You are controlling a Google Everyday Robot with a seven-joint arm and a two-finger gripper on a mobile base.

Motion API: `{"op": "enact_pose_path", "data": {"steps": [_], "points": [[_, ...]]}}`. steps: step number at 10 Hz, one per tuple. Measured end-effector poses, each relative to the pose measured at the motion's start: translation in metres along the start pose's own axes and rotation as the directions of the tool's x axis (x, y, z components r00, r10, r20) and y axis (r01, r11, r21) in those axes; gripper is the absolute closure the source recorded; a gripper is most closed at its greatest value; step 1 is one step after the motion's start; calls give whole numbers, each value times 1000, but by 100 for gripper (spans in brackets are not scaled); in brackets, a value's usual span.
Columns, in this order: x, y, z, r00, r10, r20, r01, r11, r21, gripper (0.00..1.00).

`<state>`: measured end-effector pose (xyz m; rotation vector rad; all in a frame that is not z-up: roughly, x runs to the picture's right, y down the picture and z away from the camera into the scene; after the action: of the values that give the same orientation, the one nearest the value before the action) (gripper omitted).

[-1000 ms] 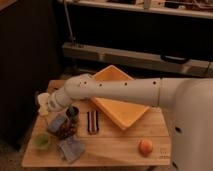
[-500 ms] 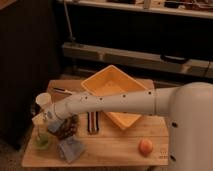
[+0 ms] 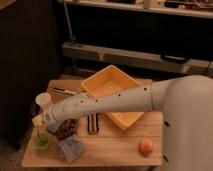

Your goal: Place fork in plastic cup

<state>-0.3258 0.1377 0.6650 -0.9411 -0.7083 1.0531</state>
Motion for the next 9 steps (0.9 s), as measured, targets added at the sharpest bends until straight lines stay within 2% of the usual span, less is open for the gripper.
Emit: {"op": "enact_pose_path", "data": {"steps": [1, 4, 9], "points": [[1, -6, 1, 1000, 16, 4, -16, 1000, 22, 100], [3, -22, 2, 998, 67, 14, -68, 996, 55, 100], [2, -33, 8, 994, 109, -12, -108, 991, 75, 100]]}}
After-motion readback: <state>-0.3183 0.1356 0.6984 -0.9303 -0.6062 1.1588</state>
